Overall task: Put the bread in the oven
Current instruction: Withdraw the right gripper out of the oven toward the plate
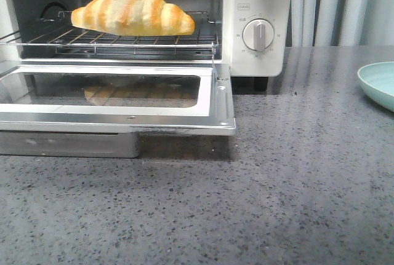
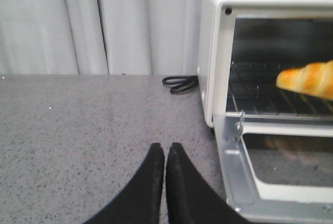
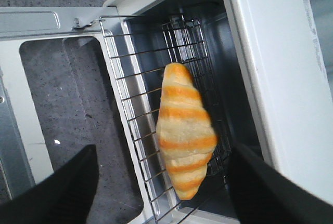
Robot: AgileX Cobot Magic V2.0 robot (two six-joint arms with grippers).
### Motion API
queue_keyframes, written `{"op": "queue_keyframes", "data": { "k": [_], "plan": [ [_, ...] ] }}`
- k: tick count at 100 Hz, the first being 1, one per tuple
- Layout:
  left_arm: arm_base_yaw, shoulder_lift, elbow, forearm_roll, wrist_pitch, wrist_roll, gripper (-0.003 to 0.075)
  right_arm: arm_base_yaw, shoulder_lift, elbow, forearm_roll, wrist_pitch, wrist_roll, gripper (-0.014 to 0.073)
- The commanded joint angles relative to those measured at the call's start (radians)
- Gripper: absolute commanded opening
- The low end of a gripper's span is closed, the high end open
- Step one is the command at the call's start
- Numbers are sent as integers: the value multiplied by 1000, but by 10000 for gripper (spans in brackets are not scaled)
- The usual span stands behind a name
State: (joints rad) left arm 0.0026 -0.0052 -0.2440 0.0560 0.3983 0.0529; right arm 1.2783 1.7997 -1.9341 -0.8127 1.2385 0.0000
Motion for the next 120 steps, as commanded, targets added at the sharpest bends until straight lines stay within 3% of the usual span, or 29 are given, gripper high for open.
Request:
{"op": "queue_keyframes", "data": {
  "k": [1,17,38,70,120],
  "plan": [
    [3,-27,63,-7,-157,42,-21,-1,-57,-34,-56,36,0,472],
    [3,-27,141,-63,-294,38,-21,-1,-96,-34,-34,68,0,426],
    [3,-27,146,-126,-278,38,-21,-1,-205,-34,57,68,0,281],
    [3,-27,146,-132,-278,38,-21,-1,-329,34,94,68,35,-73],
    [3,-27,146,-132,-278,38,-21,-1,-342,61,108,46,45,-76]
  ]
}}
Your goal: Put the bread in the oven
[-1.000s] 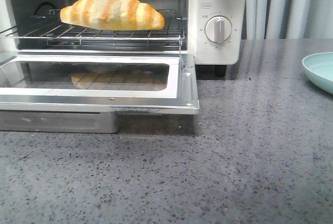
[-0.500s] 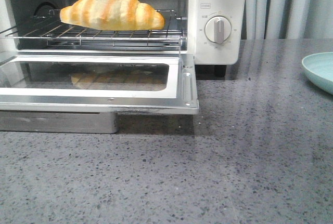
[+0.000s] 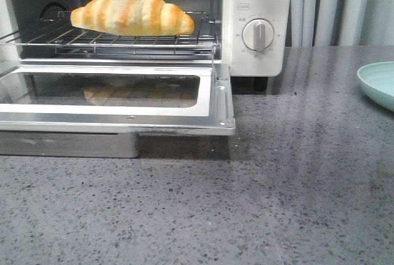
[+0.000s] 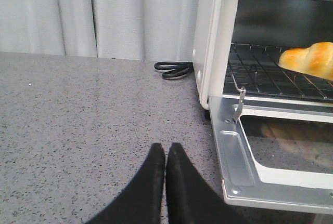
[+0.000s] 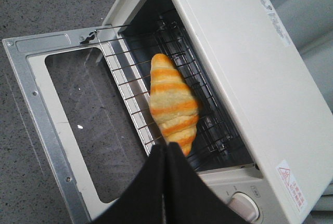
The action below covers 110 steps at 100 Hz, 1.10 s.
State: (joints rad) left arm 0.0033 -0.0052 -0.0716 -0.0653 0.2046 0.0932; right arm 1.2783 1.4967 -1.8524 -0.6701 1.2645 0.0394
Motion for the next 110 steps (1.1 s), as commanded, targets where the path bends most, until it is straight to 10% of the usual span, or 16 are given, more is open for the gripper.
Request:
{"op": "queue_keyframes", "data": {
  "k": [1,61,110],
  "plan": [
    [2,-27,-26,-11,-84,-3,-21,-1,-39,-21,-29,20,5,-76],
    [2,-27,-26,-11,-84,-3,-21,-311,-144,89,239,36,74,-76],
    [2,-27,-26,-11,-84,-3,-21,-646,-533,734,409,-337,74,-76]
  ]
}}
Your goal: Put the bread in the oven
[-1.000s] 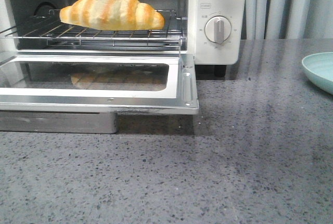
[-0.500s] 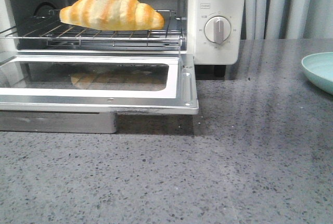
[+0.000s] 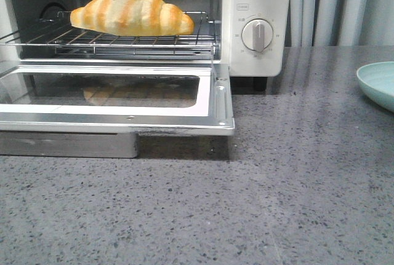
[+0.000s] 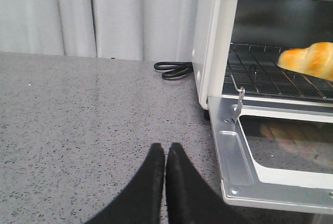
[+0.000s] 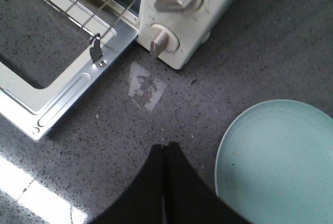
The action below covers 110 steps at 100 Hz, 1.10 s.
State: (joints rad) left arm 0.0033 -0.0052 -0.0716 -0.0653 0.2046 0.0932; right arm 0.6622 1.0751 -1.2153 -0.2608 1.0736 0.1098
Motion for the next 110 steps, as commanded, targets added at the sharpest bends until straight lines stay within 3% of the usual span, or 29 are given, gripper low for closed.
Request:
{"op": "queue_keyframes", "data": {
  "k": [1,40,81,110],
  "plan": [
    [2,-27,-26,-11,-84,-3,-21,-33,-120,119,3,-160,4,-76],
    [2,-27,-26,-11,-84,-3,-21,-179,-561,557,117,-343,4,-76],
    [2,-27,-26,-11,-84,-3,-21,-312,-992,973,126,-856,-31,-76],
    [2,-27,-26,-11,-84,-3,-21,-465,-1105,1194,119,-933,-53,-76]
  ]
}}
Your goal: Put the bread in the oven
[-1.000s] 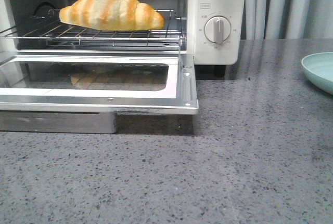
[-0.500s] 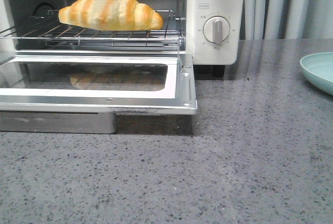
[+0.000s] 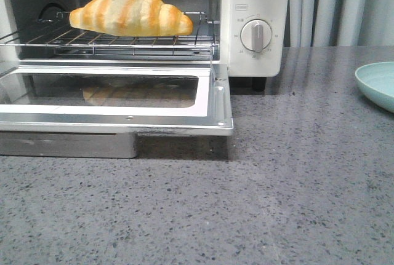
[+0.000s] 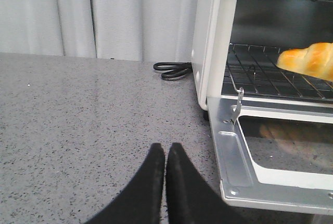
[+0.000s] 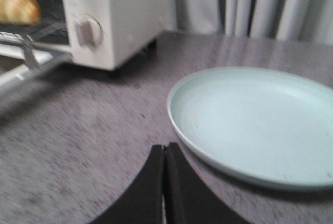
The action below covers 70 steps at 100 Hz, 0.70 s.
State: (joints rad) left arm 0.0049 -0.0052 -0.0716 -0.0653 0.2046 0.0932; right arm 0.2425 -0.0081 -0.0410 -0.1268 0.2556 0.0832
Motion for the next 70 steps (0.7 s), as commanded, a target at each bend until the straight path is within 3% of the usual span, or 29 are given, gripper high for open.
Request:
{"op": "queue_keyframes", "data": {
  "k": [1,70],
  "plan": [
    [0,-27,-26,-11,-84,-3,-21,-49,-22,23,-15,-114,-30,-76],
    [0,-27,-26,-11,-84,-3,-21,-257,-22,62,-15,-29,-102,-76]
  ]
}}
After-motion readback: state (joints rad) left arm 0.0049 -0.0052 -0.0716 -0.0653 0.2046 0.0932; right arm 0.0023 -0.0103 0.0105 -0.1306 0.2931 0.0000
